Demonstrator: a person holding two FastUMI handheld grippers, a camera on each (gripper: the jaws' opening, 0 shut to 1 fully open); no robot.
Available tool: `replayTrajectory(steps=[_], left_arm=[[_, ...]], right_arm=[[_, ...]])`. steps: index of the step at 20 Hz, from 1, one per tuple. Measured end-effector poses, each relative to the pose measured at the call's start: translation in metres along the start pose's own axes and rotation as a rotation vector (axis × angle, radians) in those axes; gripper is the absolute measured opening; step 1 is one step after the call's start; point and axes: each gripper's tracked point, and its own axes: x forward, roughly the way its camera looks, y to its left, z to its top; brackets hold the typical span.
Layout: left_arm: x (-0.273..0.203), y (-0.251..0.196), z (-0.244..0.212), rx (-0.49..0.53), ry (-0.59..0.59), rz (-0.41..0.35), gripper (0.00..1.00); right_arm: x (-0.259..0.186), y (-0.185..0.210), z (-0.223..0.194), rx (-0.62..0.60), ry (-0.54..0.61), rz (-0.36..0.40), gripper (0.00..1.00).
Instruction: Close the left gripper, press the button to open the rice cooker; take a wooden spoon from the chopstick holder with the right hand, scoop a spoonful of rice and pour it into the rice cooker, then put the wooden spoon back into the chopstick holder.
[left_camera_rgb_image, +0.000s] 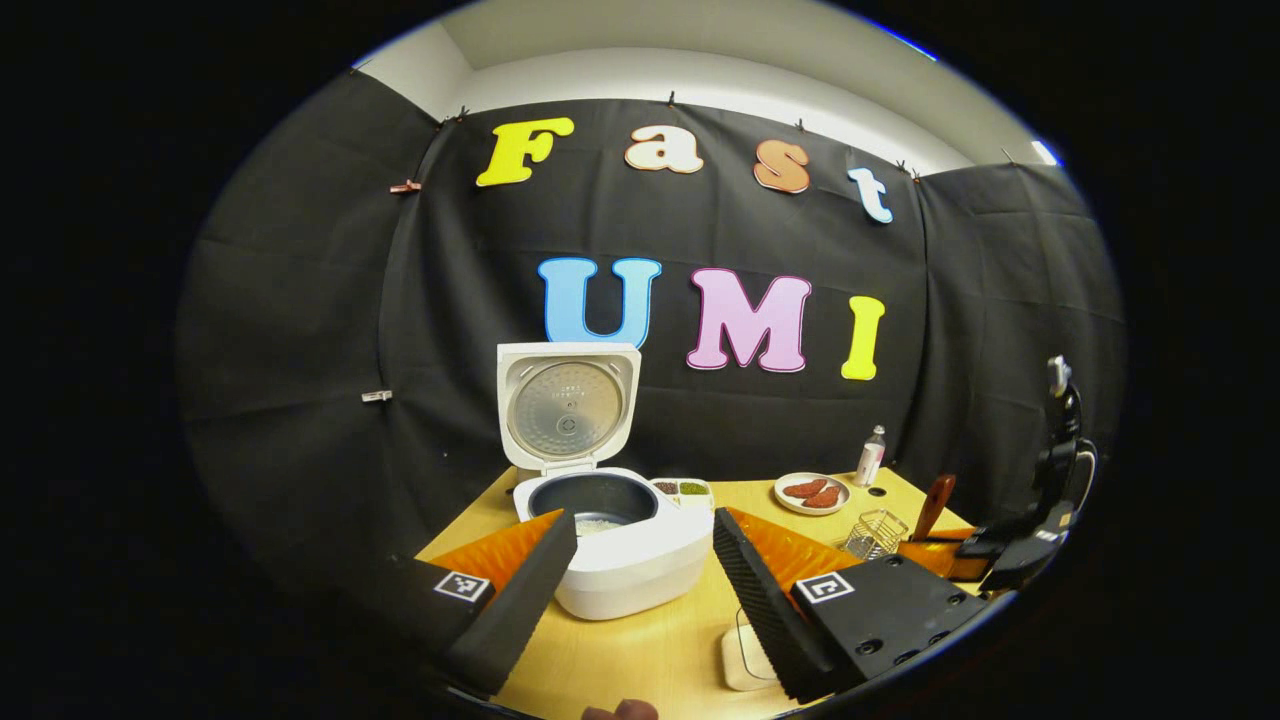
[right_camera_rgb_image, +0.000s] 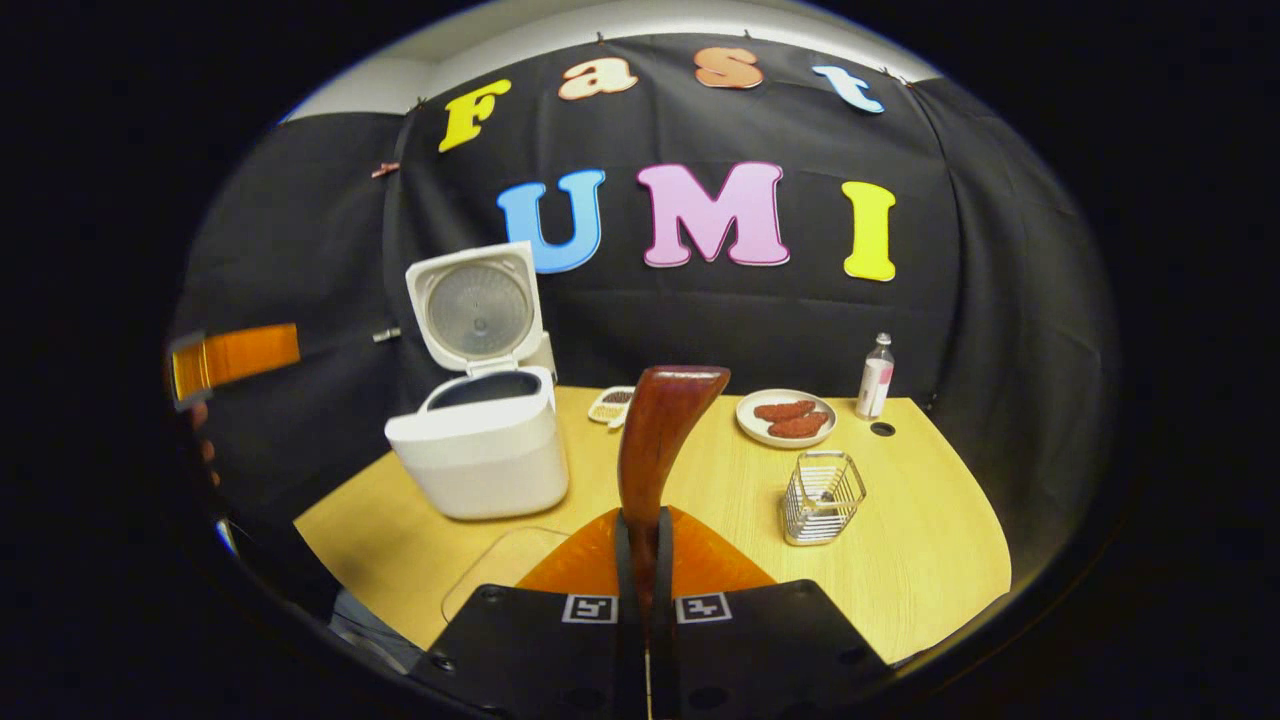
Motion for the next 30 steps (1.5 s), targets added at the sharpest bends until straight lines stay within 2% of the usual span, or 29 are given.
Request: replayTrajectory(steps=[4, 7, 9, 14, 18, 23, 30], left_arm=[[-0.001, 0.003, -0.002, -0.006, 0.003, -0.006, 0.95], [-0.001, 0.005, -0.005, -0.011, 0.01, -0.01, 0.95], [0.0, 0.005, -0.007, -0.011, 0.012, -0.011, 0.95], [0.0, 0.012, -0.009, -0.017, 0.016, -0.004, 0.95], [0.0, 0.013, -0.008, -0.016, 0.015, -0.003, 0.95], [0.0, 0.01, -0.005, -0.005, 0.011, -0.005, 0.95], [-0.002, 0.011, -0.003, -0.014, 0.007, -0.004, 0.95]], right_arm=[[0.018, 0.003, -0.045, -0.088, 0.079, -0.049, 0.06], [0.028, 0.001, -0.064, -0.091, 0.11, -0.087, 0.07], [0.033, 0.003, -0.066, -0.019, 0.111, -0.093, 0.07], [0.039, 0.015, -0.072, 0.272, 0.128, -0.087, 0.06], [0.043, 0.025, -0.08, 0.422, 0.138, -0.07, 0.06], [0.041, 0.011, -0.071, 0.671, 0.111, -0.06, 0.07], [0.022, -0.009, -0.036, 0.825, 0.036, -0.027, 0.06]])
